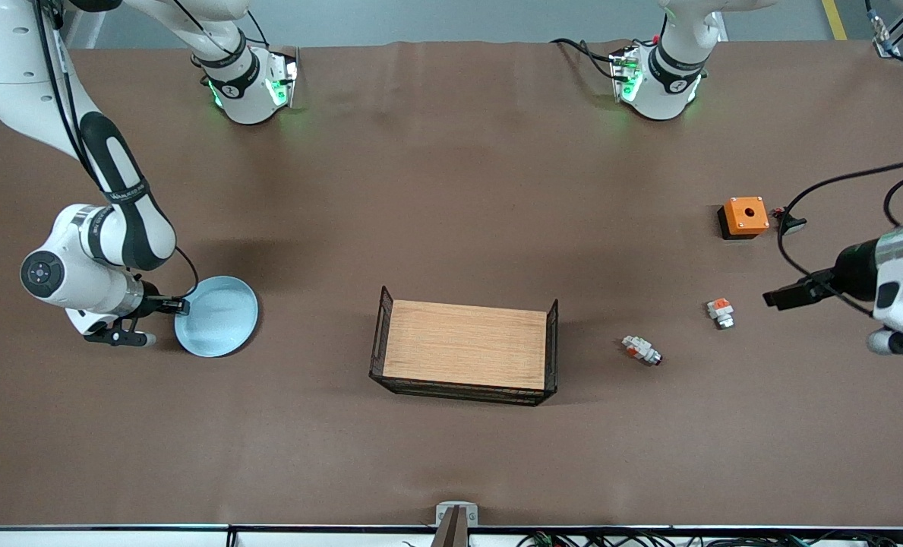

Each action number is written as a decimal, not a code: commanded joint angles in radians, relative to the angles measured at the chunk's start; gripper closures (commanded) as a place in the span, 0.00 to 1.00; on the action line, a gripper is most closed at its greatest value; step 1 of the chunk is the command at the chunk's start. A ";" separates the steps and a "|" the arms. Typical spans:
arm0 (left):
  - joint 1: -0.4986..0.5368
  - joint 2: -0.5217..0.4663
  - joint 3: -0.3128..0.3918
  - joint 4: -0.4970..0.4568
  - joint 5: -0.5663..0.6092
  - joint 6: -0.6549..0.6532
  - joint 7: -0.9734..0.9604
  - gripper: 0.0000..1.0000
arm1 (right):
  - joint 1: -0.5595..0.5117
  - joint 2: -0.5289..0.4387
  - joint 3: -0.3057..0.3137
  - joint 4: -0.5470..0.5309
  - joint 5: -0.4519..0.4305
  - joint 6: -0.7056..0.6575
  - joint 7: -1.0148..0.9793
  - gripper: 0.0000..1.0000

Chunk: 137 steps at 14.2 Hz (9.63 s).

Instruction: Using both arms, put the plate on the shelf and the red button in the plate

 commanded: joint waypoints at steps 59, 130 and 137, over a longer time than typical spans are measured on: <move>-0.234 0.257 0.006 -0.240 0.077 0.563 -0.546 0.80 | 0.907 -0.030 0.002 0.753 0.082 -0.440 2.419 1.00; -0.722 0.346 0.011 0.126 0.297 0.808 -1.472 0.93 | 0.111 -0.590 -0.001 0.345 0.016 -0.764 0.192 0.00; -0.744 0.398 0.011 0.124 0.365 0.851 -1.511 0.91 | 0.108 -0.589 0.004 0.357 -0.022 -0.711 0.177 0.00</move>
